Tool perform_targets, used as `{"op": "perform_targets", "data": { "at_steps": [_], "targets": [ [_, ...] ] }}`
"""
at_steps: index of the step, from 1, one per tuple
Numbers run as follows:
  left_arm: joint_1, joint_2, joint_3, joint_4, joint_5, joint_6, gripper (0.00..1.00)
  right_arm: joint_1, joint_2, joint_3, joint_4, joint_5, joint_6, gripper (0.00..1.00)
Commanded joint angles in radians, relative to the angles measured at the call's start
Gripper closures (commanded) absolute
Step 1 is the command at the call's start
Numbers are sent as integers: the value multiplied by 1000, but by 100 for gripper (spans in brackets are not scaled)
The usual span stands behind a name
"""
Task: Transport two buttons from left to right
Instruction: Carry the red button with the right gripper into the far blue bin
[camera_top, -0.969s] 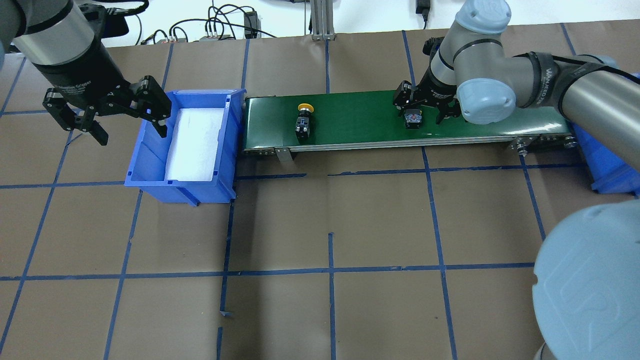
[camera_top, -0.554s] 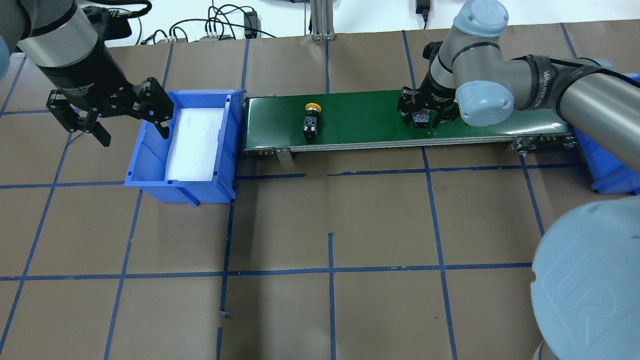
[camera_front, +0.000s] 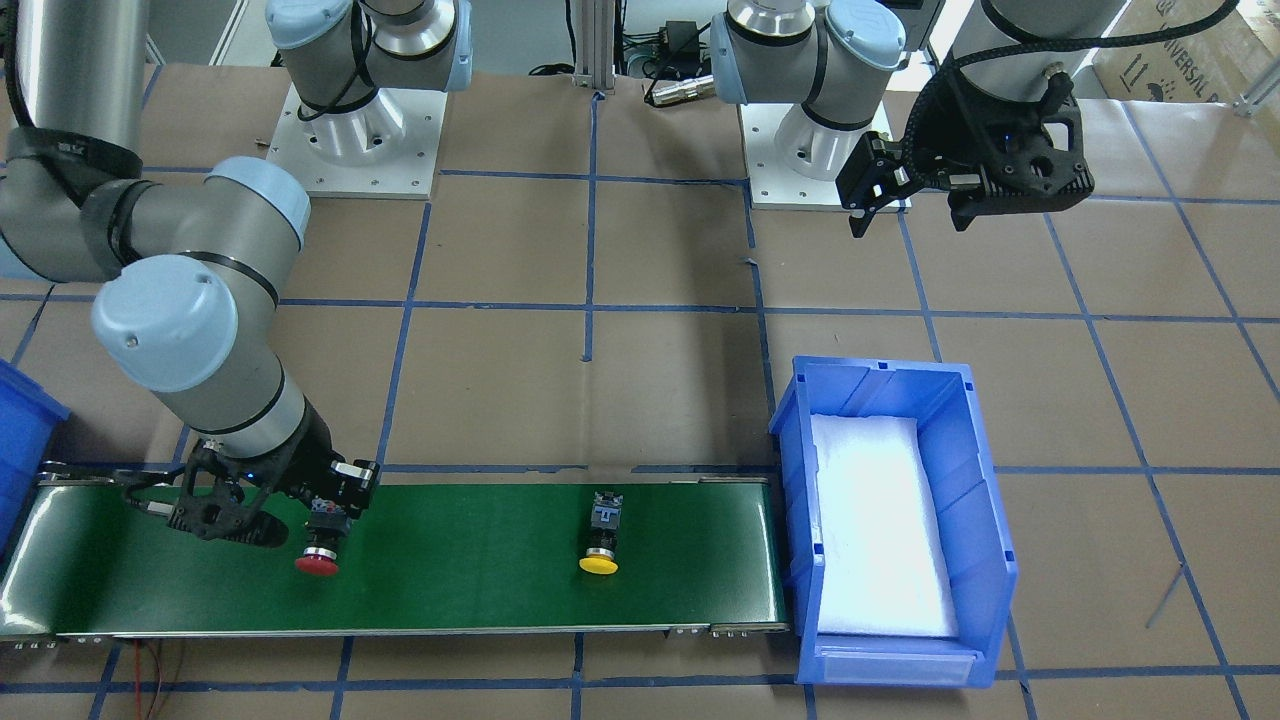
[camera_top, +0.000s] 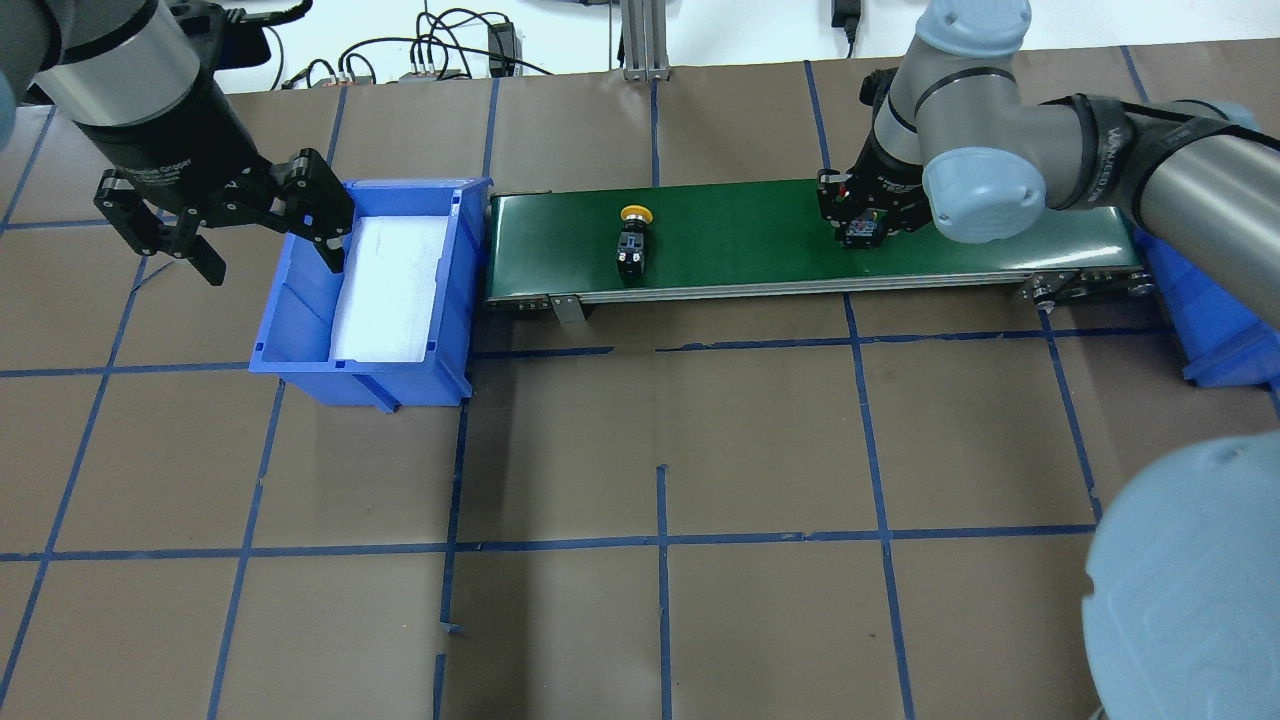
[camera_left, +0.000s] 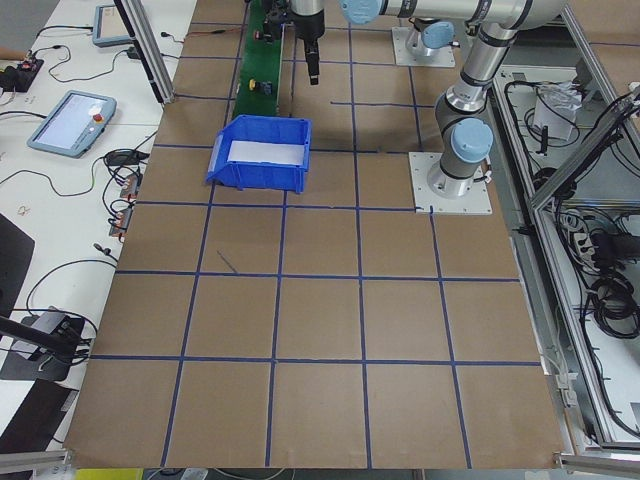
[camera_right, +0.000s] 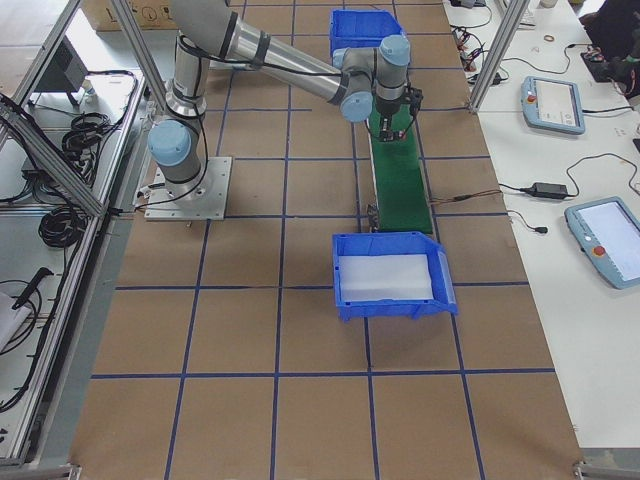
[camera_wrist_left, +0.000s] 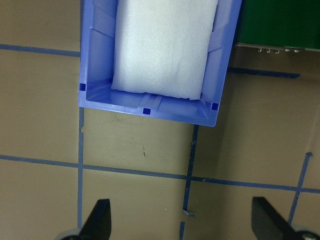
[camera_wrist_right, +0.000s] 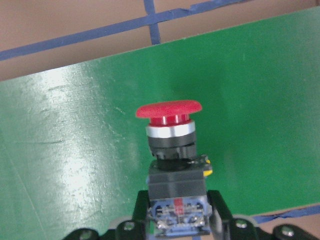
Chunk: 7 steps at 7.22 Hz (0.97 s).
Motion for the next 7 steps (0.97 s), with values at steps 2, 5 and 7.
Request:
{"op": "perform_targets", "data": {
  "at_steps": [2,5,7],
  "targets": [
    [-9,14,33,10,-29,84,0,-130,-154,-16,171,-61,-179,99],
    [-15,46,11,73,-17,42,0,-419,-130,-97,218,-61,-581,97],
    [-3,54,34,64,-75,50,0,-542,-34,-215,219,-64,-793,96]
  ]
}}
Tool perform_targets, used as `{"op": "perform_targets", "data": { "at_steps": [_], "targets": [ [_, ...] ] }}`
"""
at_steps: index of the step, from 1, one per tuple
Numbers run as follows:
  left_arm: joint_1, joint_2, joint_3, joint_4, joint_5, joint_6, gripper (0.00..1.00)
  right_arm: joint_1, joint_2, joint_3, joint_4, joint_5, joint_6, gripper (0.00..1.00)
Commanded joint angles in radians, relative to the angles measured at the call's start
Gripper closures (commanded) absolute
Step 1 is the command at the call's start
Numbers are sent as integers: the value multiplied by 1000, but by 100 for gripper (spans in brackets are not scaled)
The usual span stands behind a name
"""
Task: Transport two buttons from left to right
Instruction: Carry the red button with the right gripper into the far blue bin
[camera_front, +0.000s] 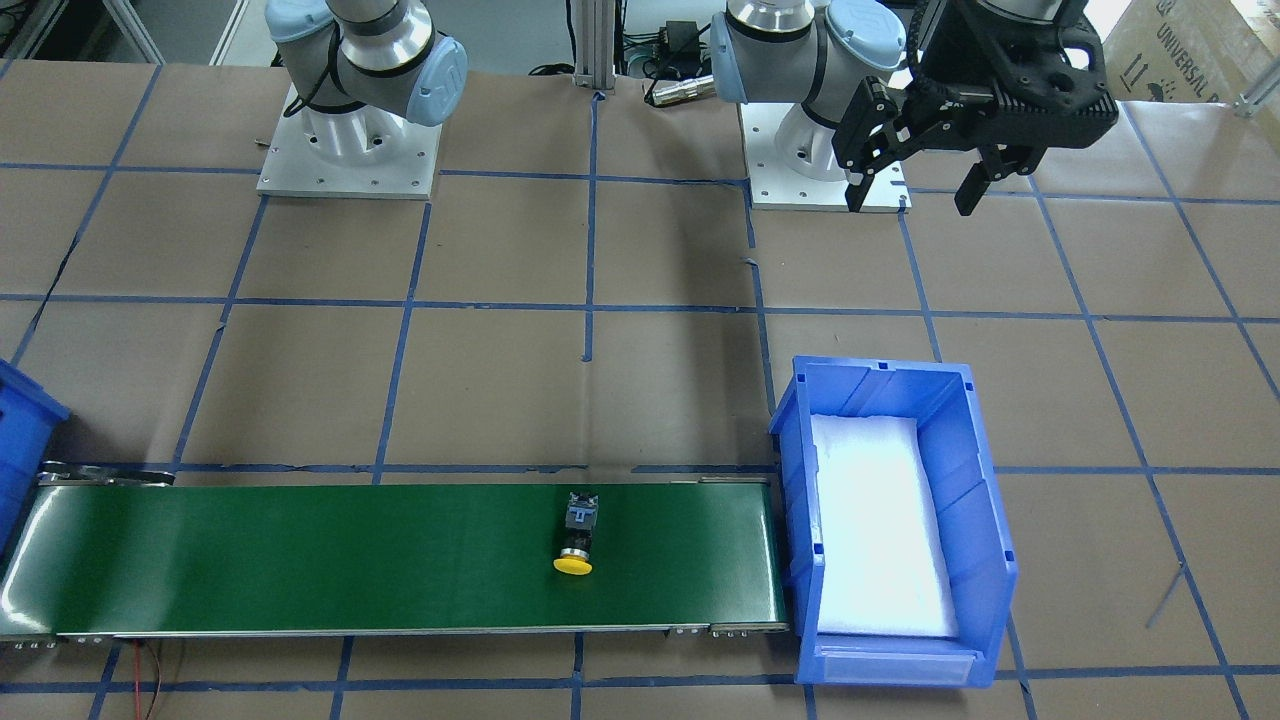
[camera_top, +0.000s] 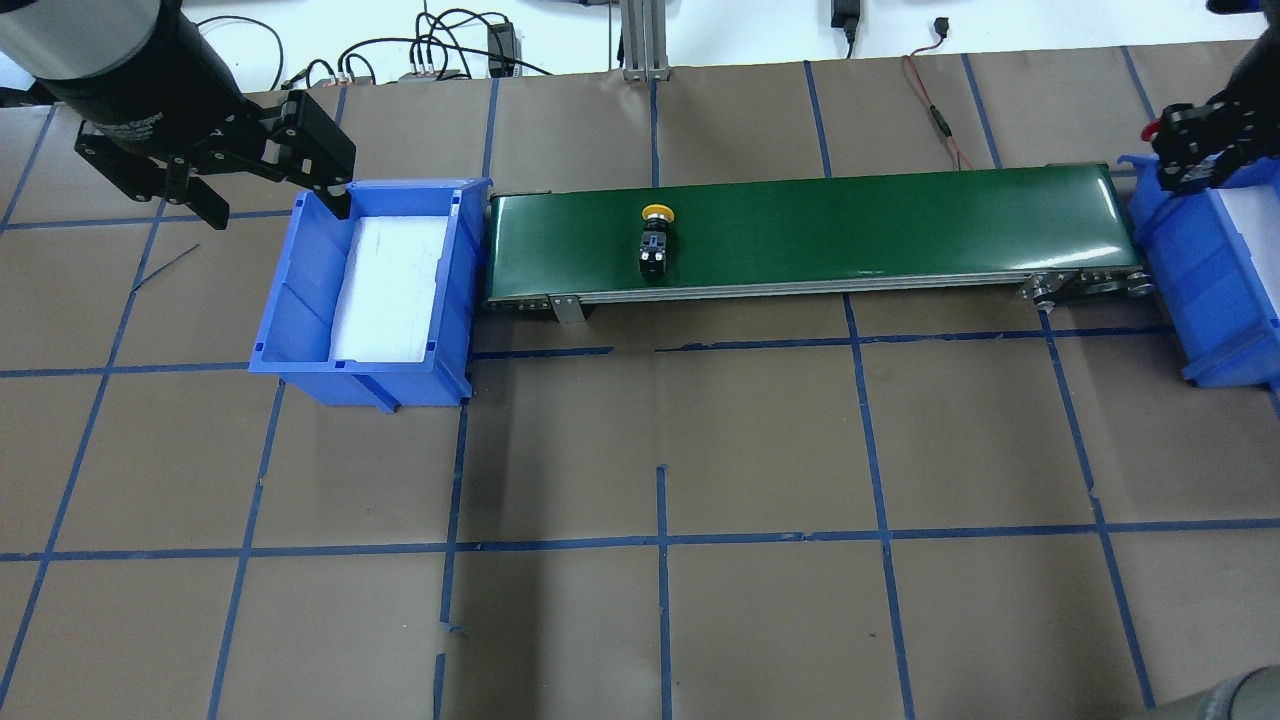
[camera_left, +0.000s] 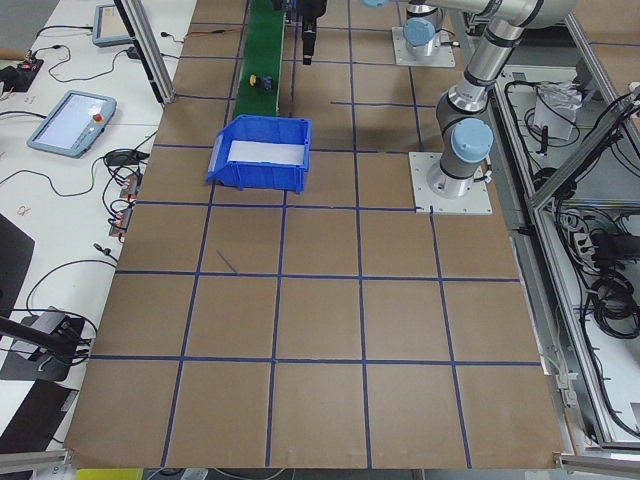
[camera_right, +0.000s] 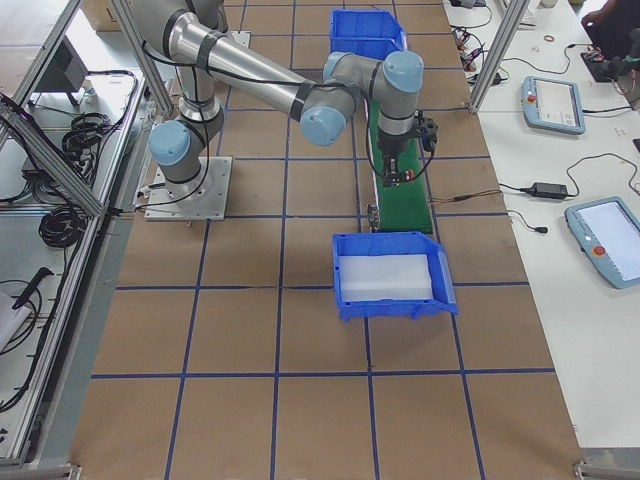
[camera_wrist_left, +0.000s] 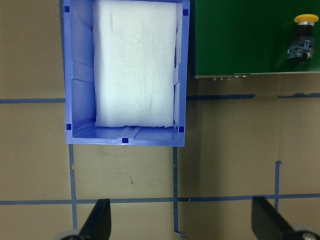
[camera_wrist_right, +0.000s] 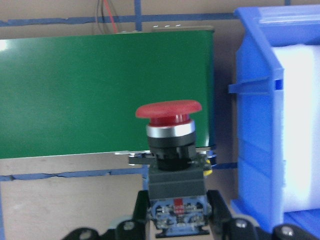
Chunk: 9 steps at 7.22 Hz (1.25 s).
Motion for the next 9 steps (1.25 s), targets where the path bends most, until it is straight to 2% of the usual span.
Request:
{"op": "perform_targets", "data": {
  "at_steps": [1,3,4,7,9],
  "targets": [
    [9,7,17,-14,-12,4,0,-103,126,-135,6,-1,-193,96],
    [17,9,10,-8,-25,10,0,-141,188,-208,7,19,-287,96],
    [17,7,4,-7,-22,10,0,-149,215,-201,6,63,-313,96],
    [34,1,20,-7,-41,-2,0,-191,251,-187,3,58,-362,96],
    [44,1,18,22,-20,12,0,-237,257,-150,-11,50,-378,96]
  ]
}}
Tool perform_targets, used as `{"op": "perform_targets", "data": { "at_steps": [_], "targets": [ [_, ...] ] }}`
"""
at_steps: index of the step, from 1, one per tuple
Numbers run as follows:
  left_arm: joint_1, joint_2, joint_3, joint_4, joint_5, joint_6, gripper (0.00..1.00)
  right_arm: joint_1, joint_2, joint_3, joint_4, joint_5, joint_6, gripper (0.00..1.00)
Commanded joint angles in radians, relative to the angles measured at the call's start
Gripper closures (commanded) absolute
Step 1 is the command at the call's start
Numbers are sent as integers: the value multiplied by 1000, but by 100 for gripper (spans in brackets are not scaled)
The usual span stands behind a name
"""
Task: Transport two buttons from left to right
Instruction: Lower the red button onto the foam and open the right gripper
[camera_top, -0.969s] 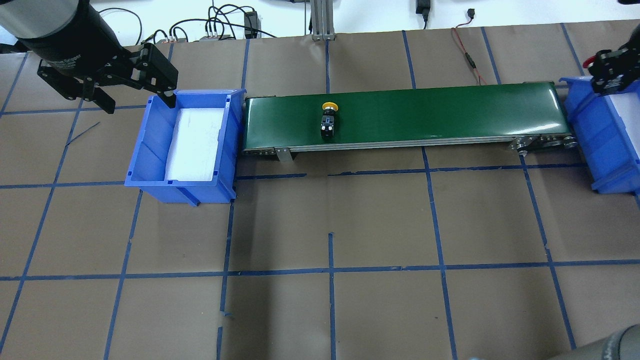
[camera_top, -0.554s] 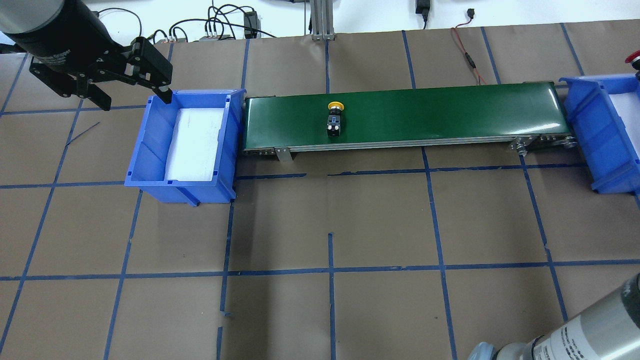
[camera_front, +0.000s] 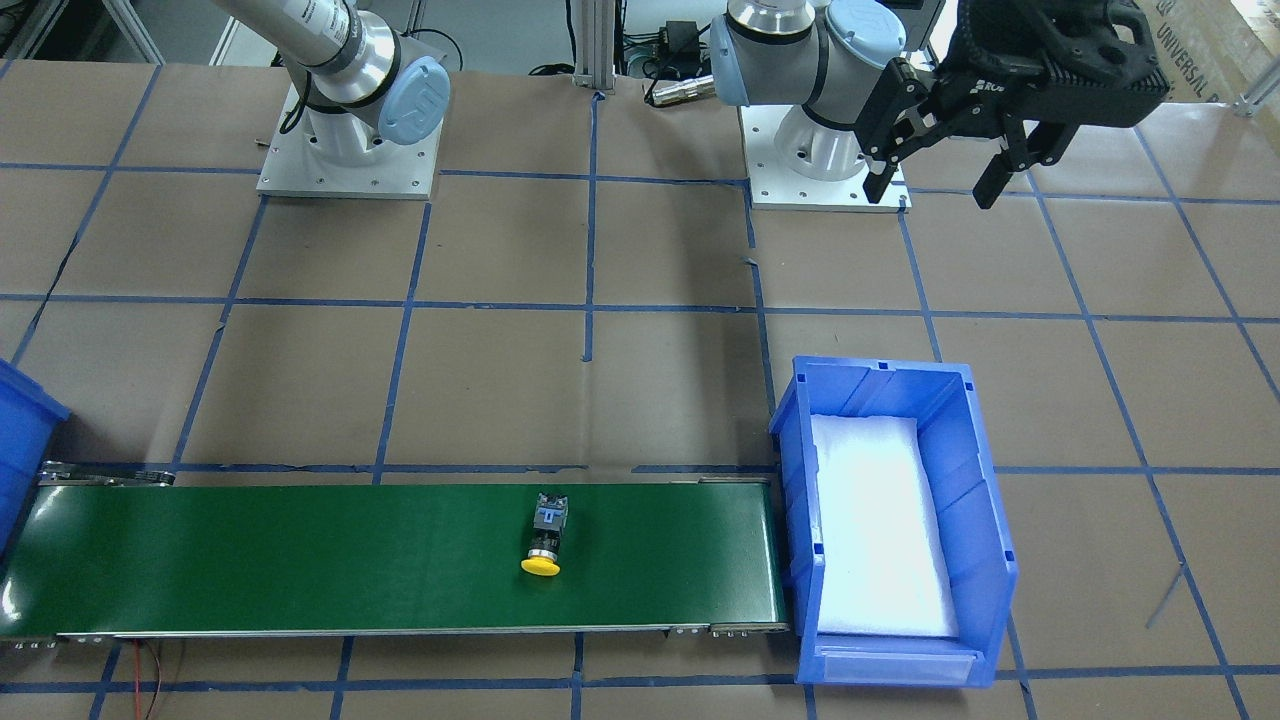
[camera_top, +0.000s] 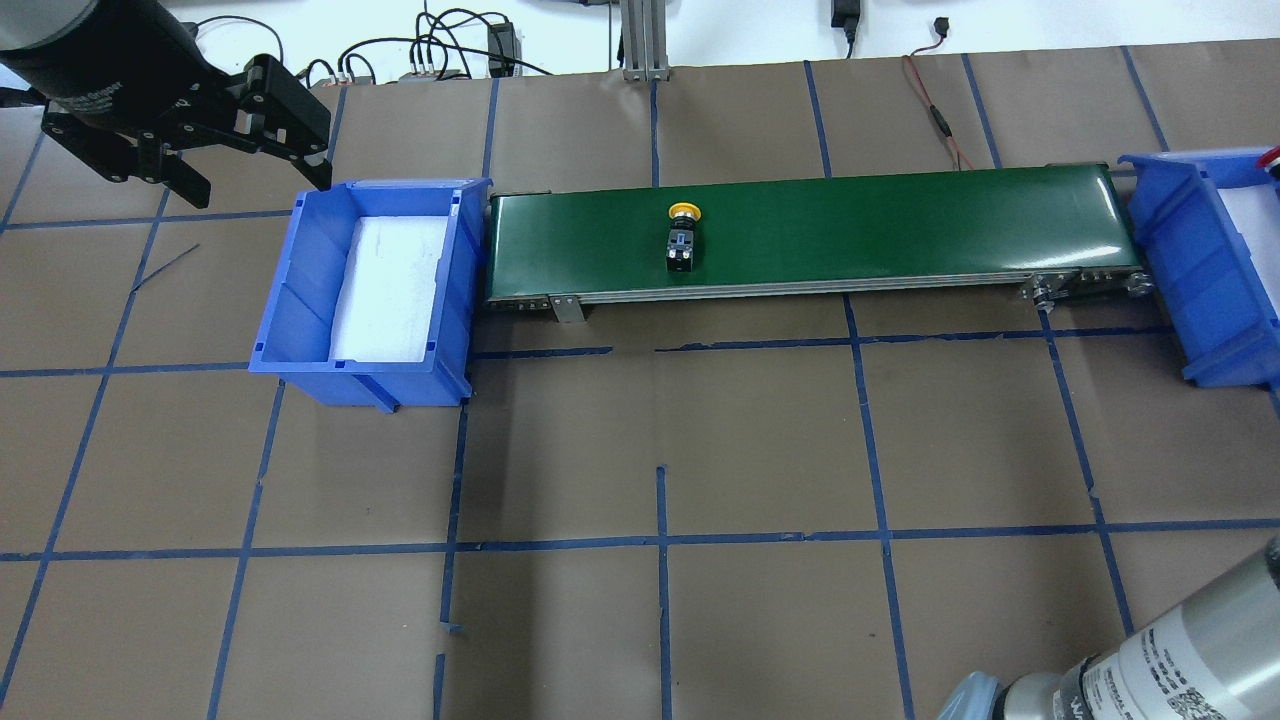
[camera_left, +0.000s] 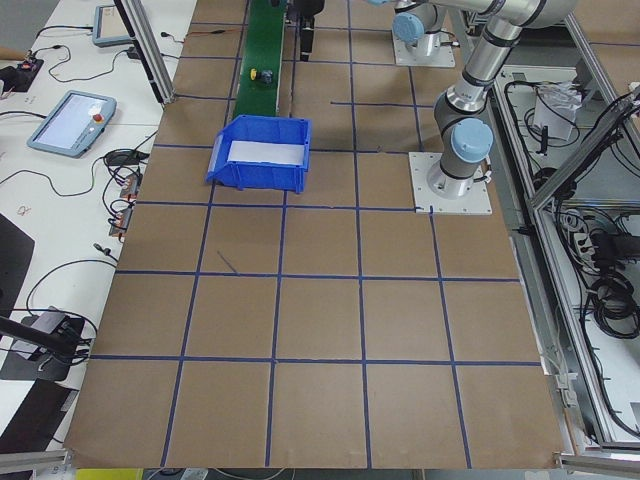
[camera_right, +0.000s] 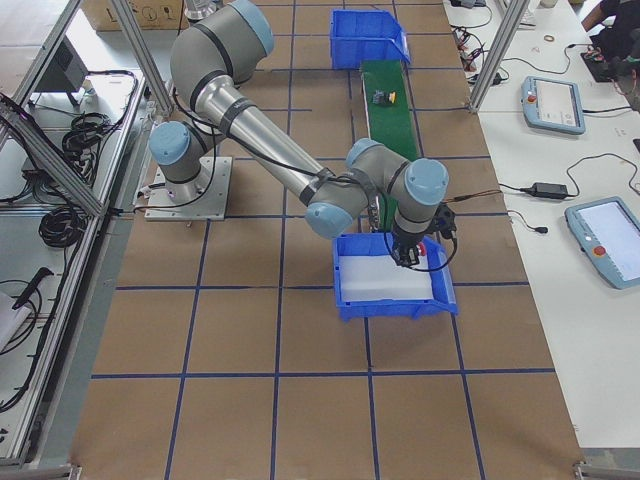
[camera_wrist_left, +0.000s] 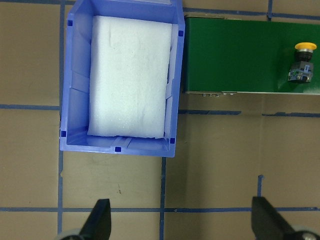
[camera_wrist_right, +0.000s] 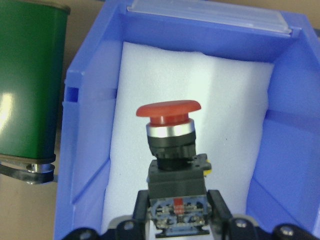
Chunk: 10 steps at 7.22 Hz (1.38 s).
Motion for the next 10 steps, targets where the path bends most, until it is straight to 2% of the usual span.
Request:
{"op": "perform_targets", "data": {
  "at_steps": [1,3,4,5,7,8,9,10],
  "targets": [
    [24,-9,-6,18,15,4,0,-22,5,50,-43,-39,3,96],
    [11,-32,-27,35,17,2,0,-23,-1,122,-91,-80,55,96],
    [9,-7,-26,15,23,1,0,-23,-8,170,-107,-82,90,96],
    [8,-15,-17,2,17,-11,0,-23,-8,204,-161,-96,86,96],
    [3,-6,-3,0,22,-18,0,-31,-8,228,-181,-102,90,95],
    [2,4,3,-55,28,-18,0,-31,-8,228,-189,-102,92,87],
    [2,7,7,-57,25,-18,0,-31,-7,230,-190,-97,93,65],
    [3,7,2,-57,26,-7,0,-31,-2,231,-210,-85,93,52]
  ]
}}
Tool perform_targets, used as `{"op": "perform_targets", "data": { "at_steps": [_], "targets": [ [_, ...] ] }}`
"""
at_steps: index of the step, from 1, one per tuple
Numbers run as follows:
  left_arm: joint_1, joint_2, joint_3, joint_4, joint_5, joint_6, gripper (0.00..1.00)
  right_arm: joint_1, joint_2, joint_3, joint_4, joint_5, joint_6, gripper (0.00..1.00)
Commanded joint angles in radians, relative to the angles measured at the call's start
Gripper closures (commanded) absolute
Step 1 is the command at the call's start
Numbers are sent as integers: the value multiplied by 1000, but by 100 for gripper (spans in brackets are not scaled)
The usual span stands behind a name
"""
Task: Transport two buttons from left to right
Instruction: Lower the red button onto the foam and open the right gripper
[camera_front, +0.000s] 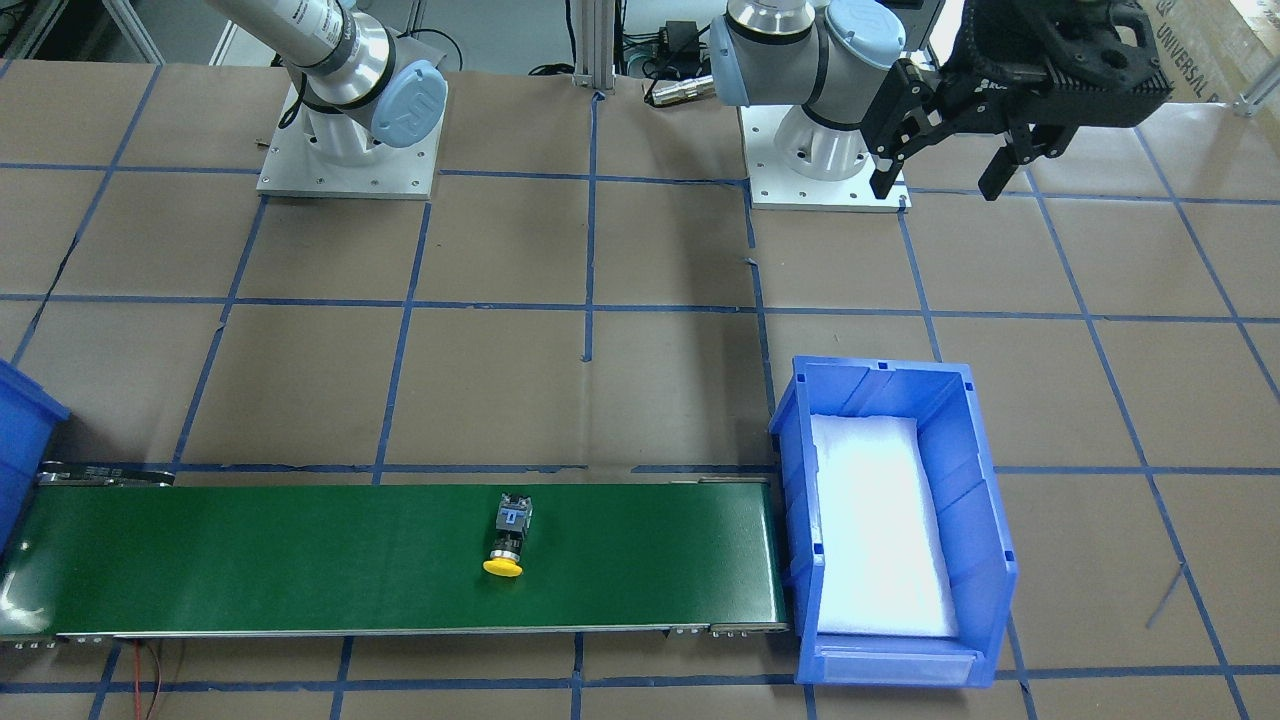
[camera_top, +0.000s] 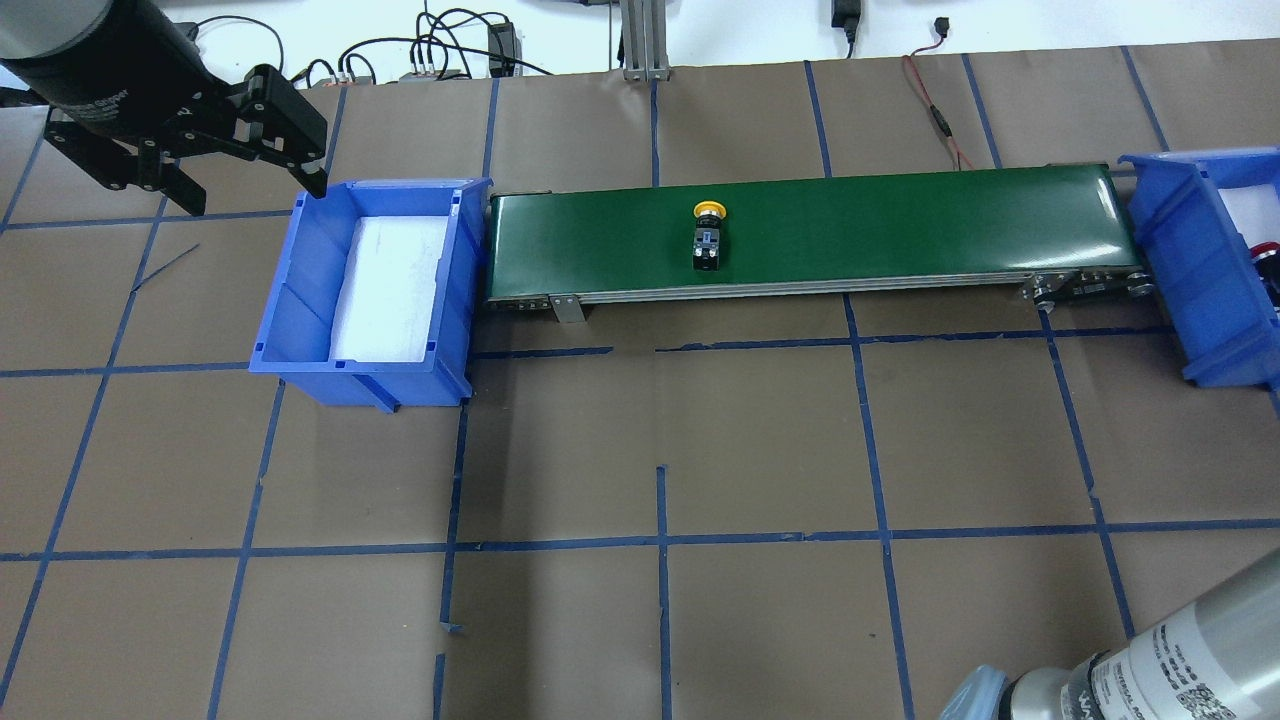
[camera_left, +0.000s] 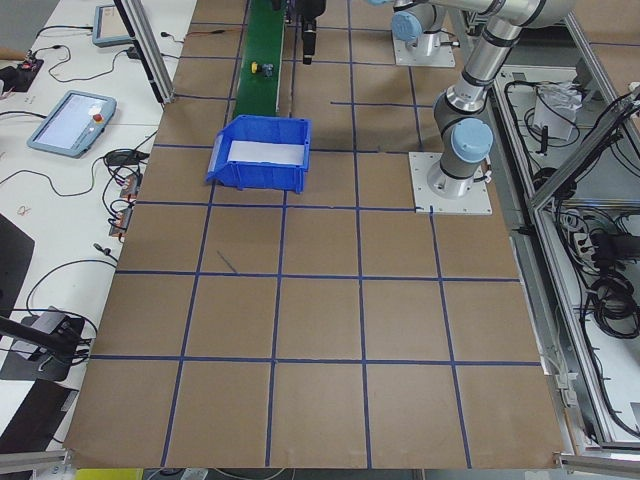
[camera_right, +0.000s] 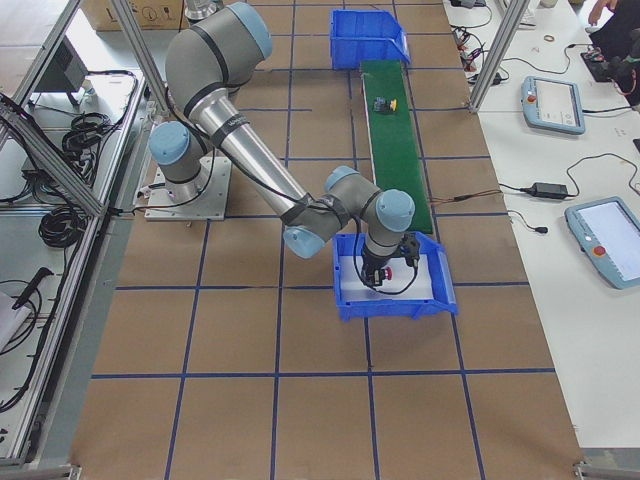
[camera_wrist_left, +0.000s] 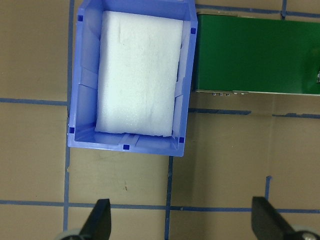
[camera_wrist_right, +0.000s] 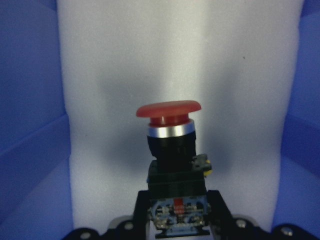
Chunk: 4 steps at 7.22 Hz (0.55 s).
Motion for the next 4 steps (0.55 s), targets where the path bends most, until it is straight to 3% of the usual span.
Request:
{"op": "perform_targets", "data": {
  "at_steps": [1,3,4],
  "targets": [
    [1,3,-4,-6,6,11,0,0,6,8,-56,12,1,40],
    [2,-13,-13,-12,94,14,0,-3,6,10,-57,6,1,0],
    [-2,-31,-7,-9,81,14,0,-3,-2,10,-56,2,-1,0]
  ]
}}
